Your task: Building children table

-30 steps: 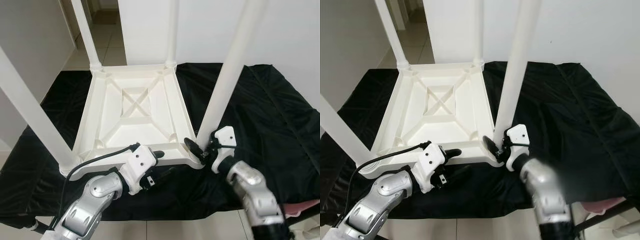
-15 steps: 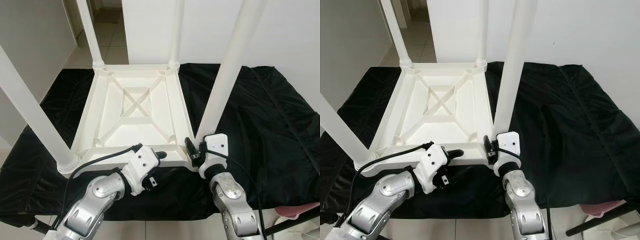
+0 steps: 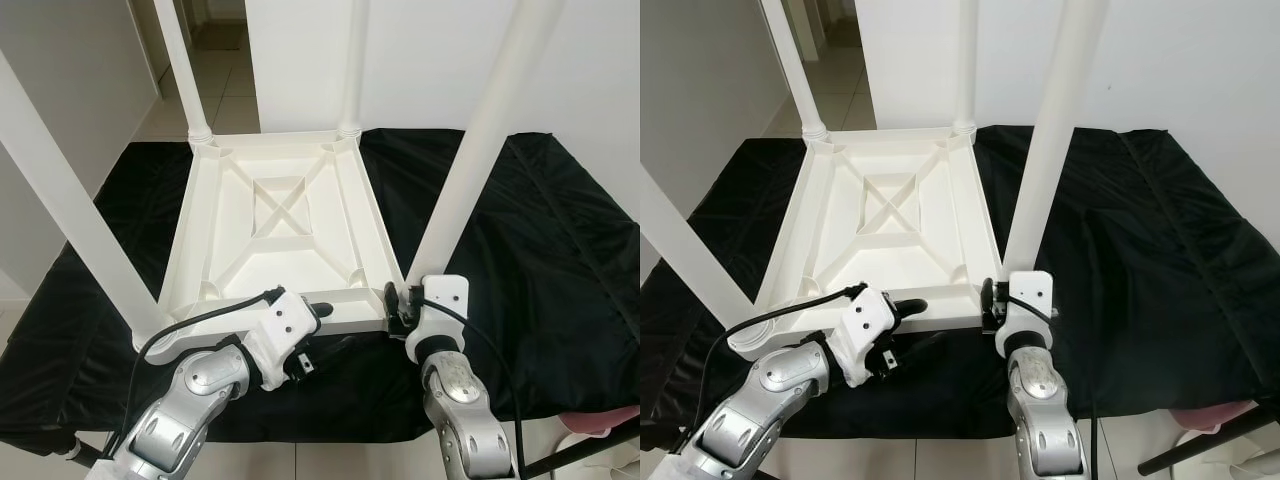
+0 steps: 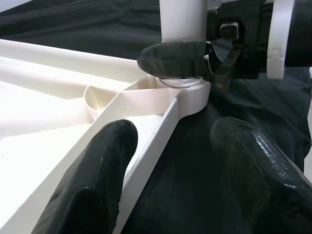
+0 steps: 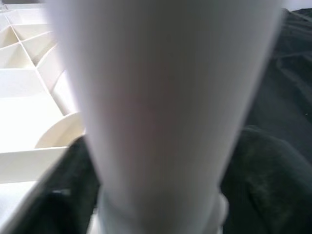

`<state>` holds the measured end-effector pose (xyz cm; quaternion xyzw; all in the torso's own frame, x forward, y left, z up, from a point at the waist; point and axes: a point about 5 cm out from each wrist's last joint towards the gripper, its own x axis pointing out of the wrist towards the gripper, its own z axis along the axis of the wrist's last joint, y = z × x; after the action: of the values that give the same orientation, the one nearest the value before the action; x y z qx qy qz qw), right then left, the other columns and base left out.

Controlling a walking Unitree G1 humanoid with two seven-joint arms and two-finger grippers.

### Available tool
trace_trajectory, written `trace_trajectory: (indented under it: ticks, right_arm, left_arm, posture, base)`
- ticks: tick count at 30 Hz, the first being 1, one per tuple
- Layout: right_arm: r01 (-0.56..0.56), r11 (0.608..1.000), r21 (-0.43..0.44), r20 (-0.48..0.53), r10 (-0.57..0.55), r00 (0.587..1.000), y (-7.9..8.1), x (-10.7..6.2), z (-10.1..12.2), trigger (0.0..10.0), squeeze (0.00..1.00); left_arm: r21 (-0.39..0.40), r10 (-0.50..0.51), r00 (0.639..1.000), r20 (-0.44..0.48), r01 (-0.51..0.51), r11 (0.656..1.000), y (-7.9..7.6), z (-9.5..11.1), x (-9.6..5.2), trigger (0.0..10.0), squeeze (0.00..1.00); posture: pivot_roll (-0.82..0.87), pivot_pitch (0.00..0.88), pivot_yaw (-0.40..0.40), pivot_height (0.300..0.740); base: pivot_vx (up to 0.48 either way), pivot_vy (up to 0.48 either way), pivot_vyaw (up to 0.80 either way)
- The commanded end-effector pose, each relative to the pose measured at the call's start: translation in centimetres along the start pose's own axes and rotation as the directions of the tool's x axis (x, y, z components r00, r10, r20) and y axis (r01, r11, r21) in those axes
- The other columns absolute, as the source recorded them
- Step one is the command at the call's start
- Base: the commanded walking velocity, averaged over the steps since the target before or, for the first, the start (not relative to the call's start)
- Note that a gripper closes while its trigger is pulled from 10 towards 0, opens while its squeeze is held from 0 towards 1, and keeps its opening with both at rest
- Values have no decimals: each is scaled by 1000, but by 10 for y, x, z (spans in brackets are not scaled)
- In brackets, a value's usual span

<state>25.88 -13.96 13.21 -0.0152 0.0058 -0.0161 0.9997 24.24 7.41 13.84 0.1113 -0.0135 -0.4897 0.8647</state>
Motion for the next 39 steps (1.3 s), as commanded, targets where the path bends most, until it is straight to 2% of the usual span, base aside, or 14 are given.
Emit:
trace_trajectory:
  ticks: [1, 6, 10, 11, 12, 14, 15, 18, 19, 25, 28, 30, 36, 39]
  right_arm:
    - [-63, 998, -2, -2, 63, 998, -3, 0, -3, 10000, 1000]
    - [-126, 992, -24, 12, 126, 992, -5, 2, -1, 10000, 1000]
    - [-328, 945, 13, 44, 327, 944, -10, 12, 7, 10000, 949]
    - [-328, 945, 13, 44, 327, 944, -10, 12, 7, 10000, 949]
    - [-385, 923, 11, 50, 384, 922, -14, 18, 8, 10000, 0]
    - [-475, 880, -10, 51, 475, 878, -19, 27, 9, 10000, 0]
    - [-475, 880, -10, 51, 475, 878, -19, 27, 9, 10000, 0]
    - [-608, 791, -72, 37, 611, 791, -18, 33, 14, 10000, 0]
    - [-608, 791, -72, 37, 611, 791, -18, 33, 14, 10000, 0]
    - [-707, 691, -150, -20, 713, 701, -17, 43, 14, 10000, 0]
    - [-719, 677, -157, -25, 725, 688, -17, 45, 14, 10000, 0]
    - [-765, 624, -158, -42, 770, 637, -15, 49, 12, 10000, 0]
    - [-772, 612, -169, -46, 778, 627, -15, 50, 12, 10000, 0]
    - [-792, 584, -178, -42, 800, 599, -9, 49, 8, 10000, 0]
  left_arm:
    - [-11, -55, 998, -19, 55, 998, -3, -5, 0, 10000, 0]
    - [-10, -57, 998, -18, 56, 998, -1, -4, 0, 10000, 0]
    - [-4, -66, 998, -20, 66, 998, -1, -4, 0, 10000, 0]
    - [-4, -66, 998, -20, 66, 998, -1, -4, 0, 10000, 0]
    - [-4, -71, 997, -21, 71, 997, -1, -4, 0, 10000, 0]
    - [-2, -83, 996, -22, 82, 997, -2, -4, 1, 10000, 0]
    - [-2, -83, 996, -22, 82, 997, -2, -4, 1, 10000, 0]
    - [6, -87, 996, -22, 87, 996, 0, -2, 1, 10000, 0]
    - [6, -87, 996, -22, 87, 996, 0, -2, 1, 10000, 0]
    - [14, -72, 997, -19, 72, 997, 3, -1, 1, 10000, 0]
    - [15, -72, 997, -18, 72, 997, 3, -1, 2, 10000, 0]
    - [12, -63, 998, -16, 63, 998, 2, -1, 2, 10000, 0]
    - [11, -58, 998, -16, 58, 998, 1, -1, 2, 10000, 0]
    - [-25, -28, 1000, -13, 28, 999, 0, -4, 2, 10000, 0]
  posture:
    - [-94, 33, 65, 740]
    - [-96, 33, 67, 740]
    - [-109, 36, 84, 740]
    - [-109, 36, 84, 740]
    - [-110, 37, 92, 740]
    - [-108, 35, 94, 740]
    - [-108, 35, 94, 740]
    - [-97, 34, 104, 740]
    - [-97, 34, 104, 740]
    - [-74, 25, 84, 740]
    - [-74, 25, 84, 740]
    - [-65, 24, 71, 740]
    - [-59, 26, 63, 740]
    - [-46, 28, 52, 740]
  base:
    - [0, 0, 0]
    - [0, 0, 0]
    - [0, 0, 0]
    - [0, 0, 0]
    - [0, 0, 0]
    - [0, 0, 0]
    - [0, 0, 0]
    - [0, 0, 0]
    - [0, 0, 0]
    - [0, 0, 0]
    - [0, 0, 0]
    - [0, 0, 0]
    - [0, 0, 0]
    - [0, 0, 0]
